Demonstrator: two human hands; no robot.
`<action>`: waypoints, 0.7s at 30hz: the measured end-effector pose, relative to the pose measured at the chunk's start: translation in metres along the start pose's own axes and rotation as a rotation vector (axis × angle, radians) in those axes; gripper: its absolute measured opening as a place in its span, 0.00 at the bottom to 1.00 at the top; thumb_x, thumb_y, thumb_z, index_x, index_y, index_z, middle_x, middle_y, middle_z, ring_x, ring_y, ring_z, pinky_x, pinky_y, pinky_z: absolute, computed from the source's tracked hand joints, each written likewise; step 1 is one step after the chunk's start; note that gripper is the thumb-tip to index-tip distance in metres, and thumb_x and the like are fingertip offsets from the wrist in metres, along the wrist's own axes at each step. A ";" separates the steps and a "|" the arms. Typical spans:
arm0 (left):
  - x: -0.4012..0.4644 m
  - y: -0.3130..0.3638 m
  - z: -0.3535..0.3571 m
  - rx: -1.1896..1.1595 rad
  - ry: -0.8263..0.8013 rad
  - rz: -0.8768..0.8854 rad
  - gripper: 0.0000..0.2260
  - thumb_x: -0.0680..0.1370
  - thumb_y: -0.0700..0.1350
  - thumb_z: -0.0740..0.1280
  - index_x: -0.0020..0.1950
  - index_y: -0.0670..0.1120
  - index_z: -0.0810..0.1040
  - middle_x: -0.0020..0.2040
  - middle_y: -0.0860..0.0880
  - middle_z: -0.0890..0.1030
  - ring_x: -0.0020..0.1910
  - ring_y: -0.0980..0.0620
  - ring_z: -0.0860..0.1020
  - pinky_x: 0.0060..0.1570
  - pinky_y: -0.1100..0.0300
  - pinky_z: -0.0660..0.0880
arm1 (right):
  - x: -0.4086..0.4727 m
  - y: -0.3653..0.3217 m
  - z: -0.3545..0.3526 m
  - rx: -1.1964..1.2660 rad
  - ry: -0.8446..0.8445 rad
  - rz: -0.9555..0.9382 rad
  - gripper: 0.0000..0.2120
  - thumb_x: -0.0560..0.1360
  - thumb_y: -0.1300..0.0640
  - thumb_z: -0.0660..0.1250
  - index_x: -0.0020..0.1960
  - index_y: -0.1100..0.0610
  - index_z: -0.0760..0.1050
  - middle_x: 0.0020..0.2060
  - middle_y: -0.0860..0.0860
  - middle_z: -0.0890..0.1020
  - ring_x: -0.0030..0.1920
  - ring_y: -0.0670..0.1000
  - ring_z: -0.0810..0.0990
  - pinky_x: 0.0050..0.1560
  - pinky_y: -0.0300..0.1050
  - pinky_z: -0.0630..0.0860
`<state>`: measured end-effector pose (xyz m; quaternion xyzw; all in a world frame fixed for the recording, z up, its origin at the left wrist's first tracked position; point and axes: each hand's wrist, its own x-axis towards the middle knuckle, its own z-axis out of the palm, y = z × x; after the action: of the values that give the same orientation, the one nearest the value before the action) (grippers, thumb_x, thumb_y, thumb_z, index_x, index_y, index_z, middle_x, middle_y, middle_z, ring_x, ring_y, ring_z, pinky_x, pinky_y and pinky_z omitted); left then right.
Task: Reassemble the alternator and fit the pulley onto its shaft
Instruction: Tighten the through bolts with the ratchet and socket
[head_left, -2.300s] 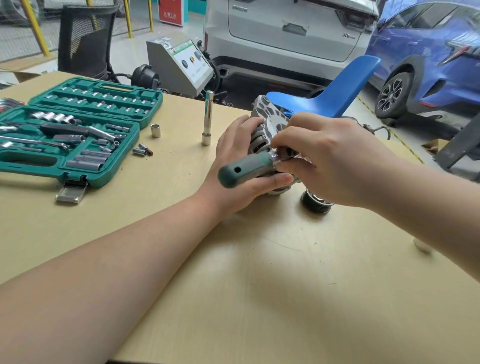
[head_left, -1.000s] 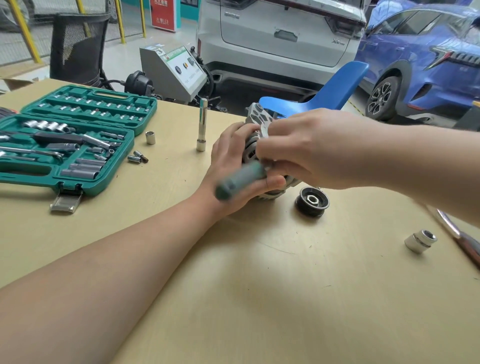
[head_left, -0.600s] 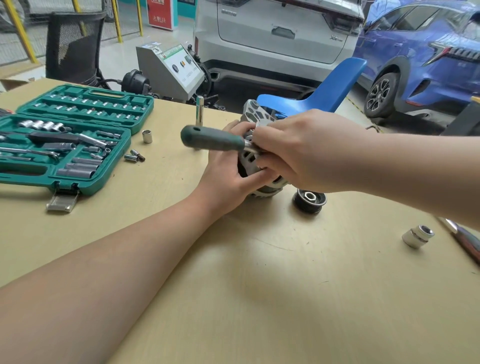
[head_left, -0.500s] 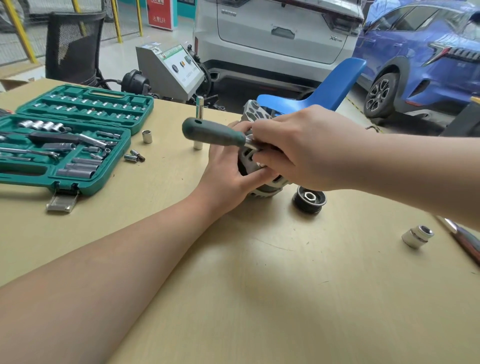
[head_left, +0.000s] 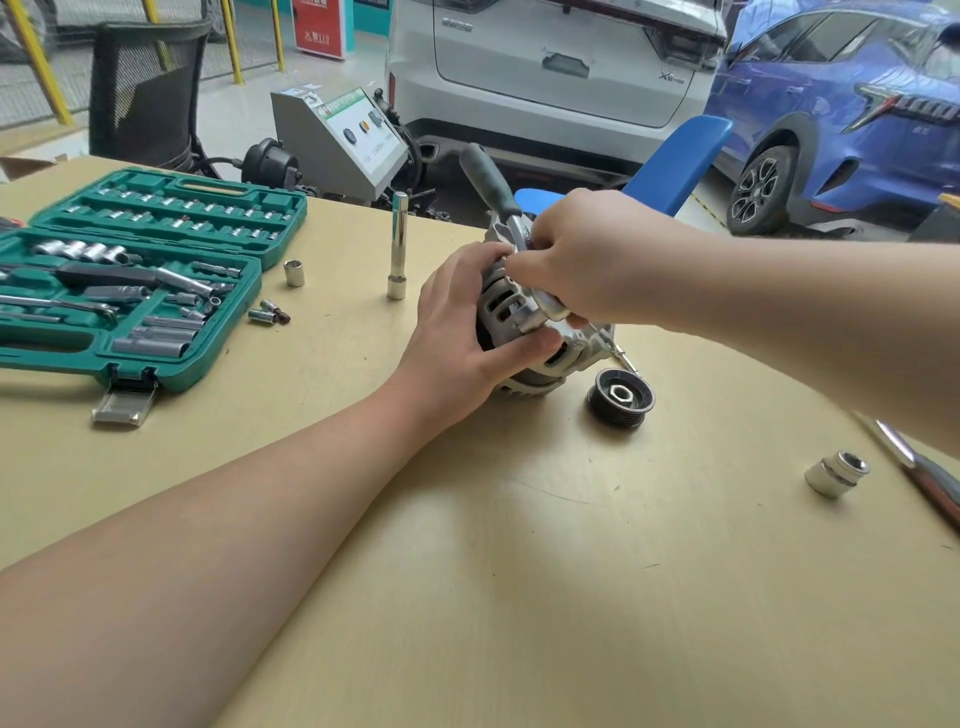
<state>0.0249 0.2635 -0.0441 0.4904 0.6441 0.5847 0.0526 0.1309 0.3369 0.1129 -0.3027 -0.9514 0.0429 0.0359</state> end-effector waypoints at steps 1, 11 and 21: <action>0.000 -0.001 -0.001 -0.004 -0.006 0.007 0.32 0.73 0.69 0.71 0.74 0.65 0.65 0.71 0.61 0.68 0.74 0.53 0.65 0.74 0.53 0.65 | -0.001 0.001 -0.001 0.004 -0.009 -0.016 0.15 0.81 0.47 0.62 0.42 0.55 0.78 0.33 0.53 0.85 0.33 0.53 0.83 0.30 0.42 0.73; 0.003 -0.001 -0.004 0.022 -0.053 0.052 0.31 0.79 0.67 0.66 0.76 0.52 0.71 0.73 0.53 0.72 0.74 0.47 0.69 0.75 0.39 0.67 | -0.024 0.032 -0.013 -0.321 0.079 -0.856 0.06 0.81 0.50 0.64 0.50 0.51 0.77 0.39 0.44 0.74 0.38 0.53 0.71 0.38 0.49 0.70; -0.001 0.000 -0.004 0.053 -0.031 0.009 0.31 0.80 0.55 0.75 0.77 0.64 0.62 0.77 0.55 0.66 0.76 0.49 0.66 0.77 0.38 0.67 | -0.027 0.043 0.004 -0.473 0.264 -1.035 0.06 0.81 0.62 0.68 0.47 0.64 0.75 0.37 0.59 0.75 0.33 0.60 0.72 0.33 0.54 0.74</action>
<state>0.0228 0.2605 -0.0431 0.5034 0.6562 0.5602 0.0469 0.1774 0.3554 0.1038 0.1991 -0.9467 -0.2320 0.1017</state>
